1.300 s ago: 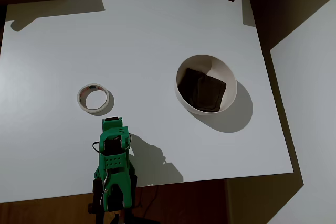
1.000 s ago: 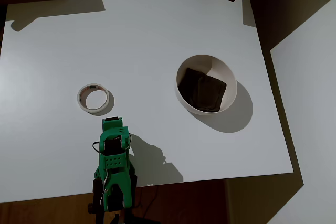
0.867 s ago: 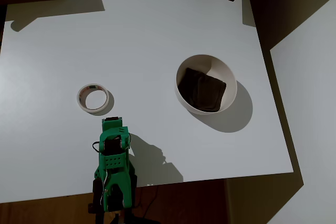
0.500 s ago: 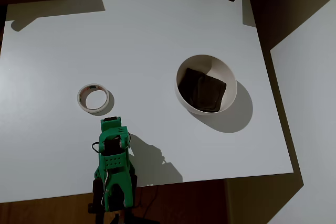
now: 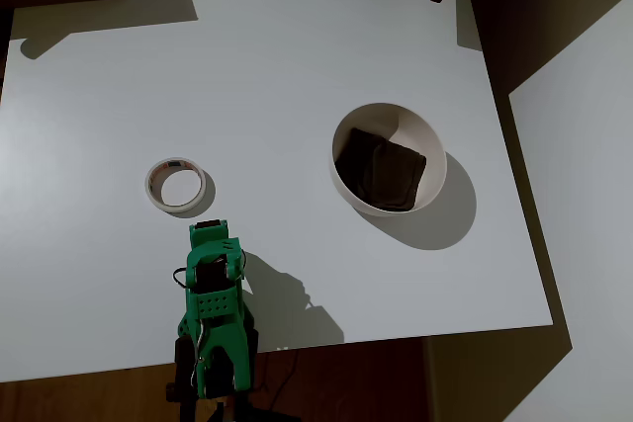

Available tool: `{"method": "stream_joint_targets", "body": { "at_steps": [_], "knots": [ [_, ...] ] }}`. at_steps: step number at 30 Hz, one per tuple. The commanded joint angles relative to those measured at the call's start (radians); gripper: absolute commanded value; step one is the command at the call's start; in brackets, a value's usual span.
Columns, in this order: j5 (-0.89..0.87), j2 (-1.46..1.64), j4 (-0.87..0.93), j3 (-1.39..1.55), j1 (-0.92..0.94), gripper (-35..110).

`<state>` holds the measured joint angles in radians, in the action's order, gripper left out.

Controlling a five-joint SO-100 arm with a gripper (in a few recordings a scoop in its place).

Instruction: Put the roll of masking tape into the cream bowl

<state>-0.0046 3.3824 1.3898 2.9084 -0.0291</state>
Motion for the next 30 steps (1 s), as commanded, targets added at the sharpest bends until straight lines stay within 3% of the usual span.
{"method": "stream_joint_targets", "body": {
  "at_steps": [1,11,18,30],
  "knots": [
    [-0.005,0.009,-0.003,0.003,-0.021,-8],
    [-0.025,-0.028,-0.067,-0.014,-0.043,-8],
    [-0.084,-0.509,-0.209,-0.239,-0.049,-8],
    [-0.138,-1.092,-0.106,-0.713,-0.146,-8]
  ]
}}
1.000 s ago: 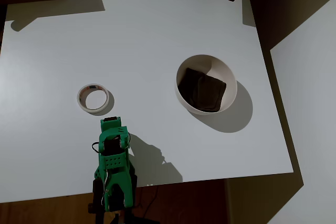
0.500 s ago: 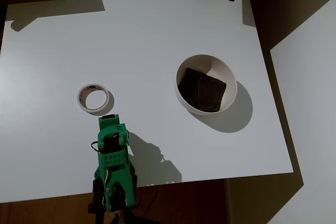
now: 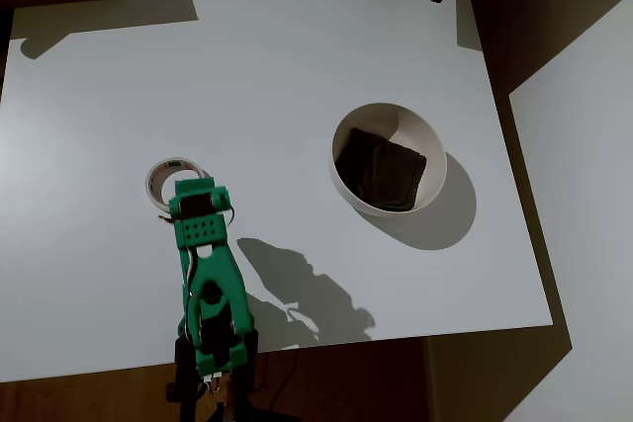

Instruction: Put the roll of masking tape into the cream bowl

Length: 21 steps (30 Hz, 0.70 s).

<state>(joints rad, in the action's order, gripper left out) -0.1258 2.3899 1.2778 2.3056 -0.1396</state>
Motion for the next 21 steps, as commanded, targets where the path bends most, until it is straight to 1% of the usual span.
{"method": "stream_joint_targets", "body": {
  "at_steps": [1,3,5,11,21],
  "knots": [
    [-0.021,-0.114,-0.003,-0.109,-0.046,-7],
    [-0.043,-0.135,-0.02,-0.106,-0.057,2],
    [-0.063,-0.155,-0.032,-0.104,-0.067,7],
    [-0.101,-0.192,-0.066,-0.092,-0.114,10],
    [-0.126,-0.333,-0.164,-0.087,-0.123,11]
  ]
}}
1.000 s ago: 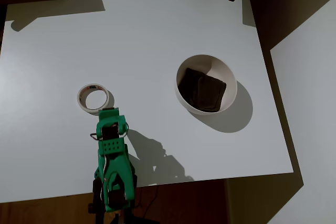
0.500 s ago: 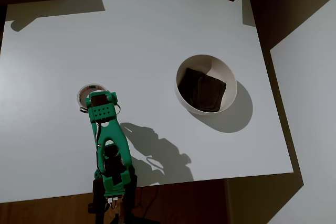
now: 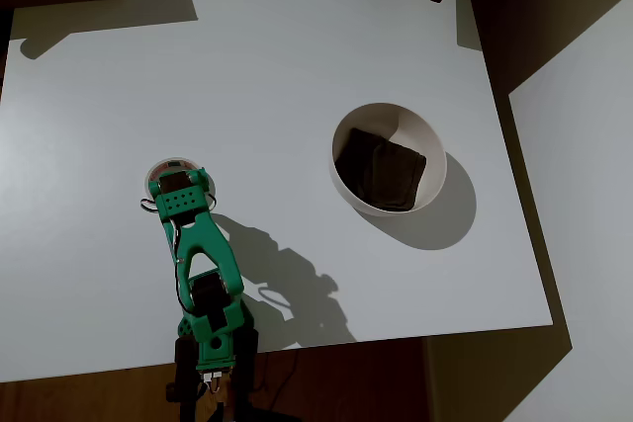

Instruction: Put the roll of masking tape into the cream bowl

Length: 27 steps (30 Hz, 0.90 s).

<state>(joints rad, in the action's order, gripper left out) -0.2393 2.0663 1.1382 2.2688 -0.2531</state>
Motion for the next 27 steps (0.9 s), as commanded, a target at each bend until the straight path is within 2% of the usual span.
{"method": "stream_joint_targets", "body": {
  "at_steps": [1,27],
  "knots": [
    [-0.012,-0.026,-0.035,-0.051,-0.003,11],
    [-0.009,-0.219,-0.175,-0.051,0.012,10]
  ]
}}
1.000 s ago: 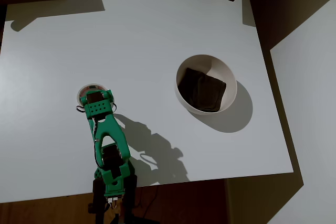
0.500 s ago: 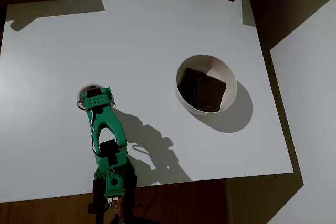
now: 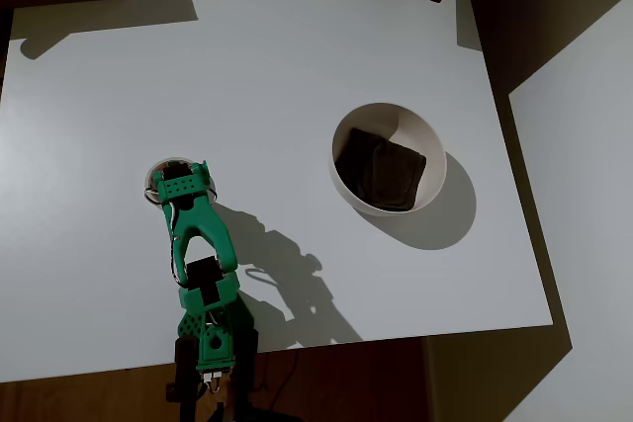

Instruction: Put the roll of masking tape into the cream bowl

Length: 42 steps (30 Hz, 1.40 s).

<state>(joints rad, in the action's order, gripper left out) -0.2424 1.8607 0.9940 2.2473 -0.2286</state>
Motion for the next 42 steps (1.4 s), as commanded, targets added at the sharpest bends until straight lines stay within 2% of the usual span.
{"method": "stream_joint_targets", "body": {
  "at_steps": [1,14,28,42],
  "knots": [
    [-0.006,-0.015,-0.032,-0.031,-0.012,10],
    [0.026,0.229,0.098,-0.038,0.012,14],
    [0.002,0.086,0.086,-0.032,0.006,12],
    [-0.031,-0.052,0.0,-0.015,-0.043,10]
  ]
}}
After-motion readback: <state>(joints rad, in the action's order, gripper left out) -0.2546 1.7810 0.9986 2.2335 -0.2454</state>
